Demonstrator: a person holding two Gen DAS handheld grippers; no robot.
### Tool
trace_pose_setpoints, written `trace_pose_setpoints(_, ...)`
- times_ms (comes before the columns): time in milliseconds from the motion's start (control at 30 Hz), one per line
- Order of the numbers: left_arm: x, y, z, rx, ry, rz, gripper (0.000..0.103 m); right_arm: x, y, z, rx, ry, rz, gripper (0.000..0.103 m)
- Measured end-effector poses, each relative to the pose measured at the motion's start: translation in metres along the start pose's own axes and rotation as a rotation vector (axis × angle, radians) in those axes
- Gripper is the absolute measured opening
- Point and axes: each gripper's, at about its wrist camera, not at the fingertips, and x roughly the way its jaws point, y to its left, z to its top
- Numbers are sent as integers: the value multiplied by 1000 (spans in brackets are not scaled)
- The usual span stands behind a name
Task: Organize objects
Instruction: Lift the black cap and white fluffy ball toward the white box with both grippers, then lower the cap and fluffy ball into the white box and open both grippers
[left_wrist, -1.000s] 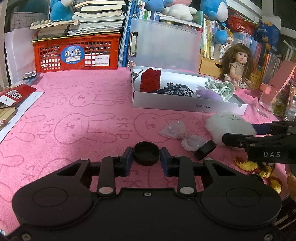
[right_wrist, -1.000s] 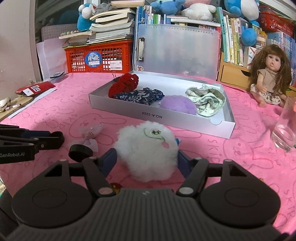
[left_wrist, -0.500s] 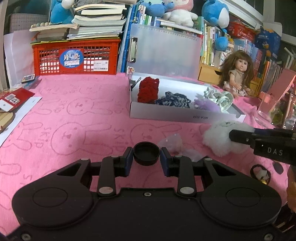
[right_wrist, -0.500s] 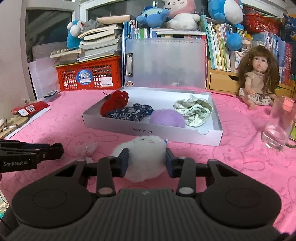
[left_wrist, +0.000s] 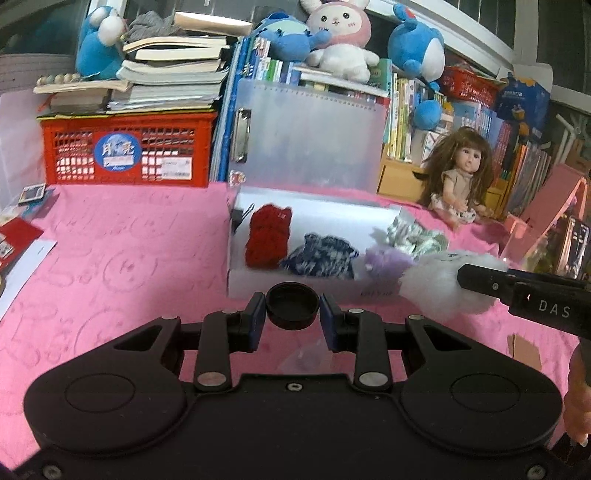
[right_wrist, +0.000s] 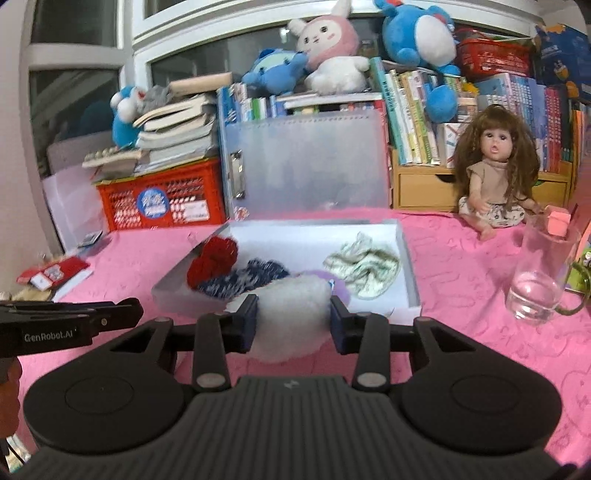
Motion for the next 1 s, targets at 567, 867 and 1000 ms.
trace_pose_setpoints(567,70,-5,45,-19,18,-35,30,32,-51,31,106,-36,-178,43)
trace_pose_setpoints(867,104,-4,45,-36,52,-27,30,68,-57,30,139,19,-172,43)
trace_pose_setpoints(1000,114,-2,41,-38,62,-20,30,80,-56,28,150,49,-154,43)
